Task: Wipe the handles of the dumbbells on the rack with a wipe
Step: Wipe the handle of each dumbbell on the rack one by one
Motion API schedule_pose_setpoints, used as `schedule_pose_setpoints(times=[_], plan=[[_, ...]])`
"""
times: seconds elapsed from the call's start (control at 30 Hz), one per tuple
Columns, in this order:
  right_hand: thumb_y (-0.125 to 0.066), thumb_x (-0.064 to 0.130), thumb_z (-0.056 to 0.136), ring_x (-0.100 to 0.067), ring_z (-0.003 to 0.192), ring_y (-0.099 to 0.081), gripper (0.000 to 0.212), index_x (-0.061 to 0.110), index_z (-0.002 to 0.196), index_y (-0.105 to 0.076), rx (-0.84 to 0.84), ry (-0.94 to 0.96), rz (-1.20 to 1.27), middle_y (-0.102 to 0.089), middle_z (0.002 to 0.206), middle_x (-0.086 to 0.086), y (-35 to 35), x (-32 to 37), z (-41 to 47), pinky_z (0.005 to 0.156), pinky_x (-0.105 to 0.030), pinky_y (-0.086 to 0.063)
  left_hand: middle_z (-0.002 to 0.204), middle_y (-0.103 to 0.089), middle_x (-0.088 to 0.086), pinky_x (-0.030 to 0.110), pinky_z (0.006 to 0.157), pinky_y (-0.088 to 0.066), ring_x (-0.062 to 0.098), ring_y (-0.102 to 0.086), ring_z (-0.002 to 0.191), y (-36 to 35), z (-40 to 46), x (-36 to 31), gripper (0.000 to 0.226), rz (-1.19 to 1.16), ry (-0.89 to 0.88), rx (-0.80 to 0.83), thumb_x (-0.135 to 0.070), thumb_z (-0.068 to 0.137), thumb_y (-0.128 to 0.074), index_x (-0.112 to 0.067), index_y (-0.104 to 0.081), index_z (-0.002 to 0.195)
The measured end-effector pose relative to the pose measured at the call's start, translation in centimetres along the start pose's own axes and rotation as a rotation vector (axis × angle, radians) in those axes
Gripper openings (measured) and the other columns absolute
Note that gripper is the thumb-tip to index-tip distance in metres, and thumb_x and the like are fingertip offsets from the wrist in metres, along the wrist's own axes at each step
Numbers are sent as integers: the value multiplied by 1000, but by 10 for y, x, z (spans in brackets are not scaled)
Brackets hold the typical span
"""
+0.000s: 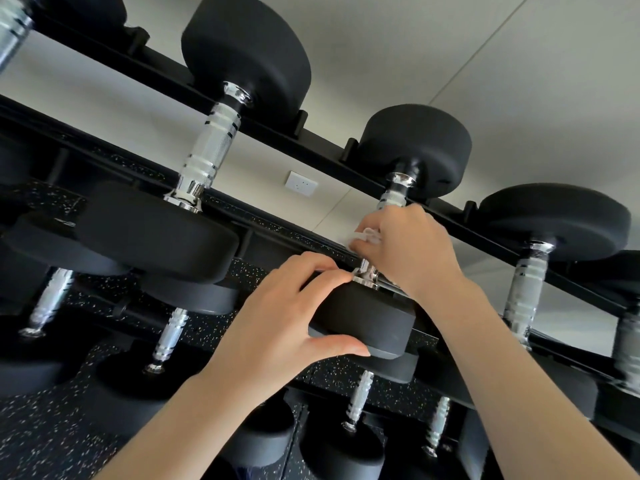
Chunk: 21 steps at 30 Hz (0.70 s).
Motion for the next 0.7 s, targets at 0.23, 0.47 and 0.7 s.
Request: schedule_pose_setpoints(times=[0.23,0.47,0.7], plan=[[-59,32,87,-33,79,-58,17,19,91,-69,-101,-22,-56,-52,75,-4,23,-12,33,64,-33,-46,116,-51,-12,22,83,-40,5,-49,105,0,1,1,64,4,21,36,-64,70,-61,-21,-61,117],[-57,30,90,-34,72,-59,19,20,97,-70,-468,-43,25,-65,73,-9,18,-29,31,58,-30,-36,115,-52,-10,20,84,-37,6,-49,104,1,2,0,63,22,-3,40,-64,70,-62,-21,-62,116],[-63,31,87,-8,71,-56,12,19,91,-66,-500,-228,597,-64,78,6,3,-48,20,62,-16,-45,113,-54,-6,29,82,-43,11,-52,103,0,4,1,64,42,-39,45,-64,71,-61,-17,-62,114]])
Point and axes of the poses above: each hand's wrist, its own z-axis towards the middle knuckle, its own y-axis out of the back of the hand, x = y × z, the point moved 5 cm from there along z, towards the middle knuckle
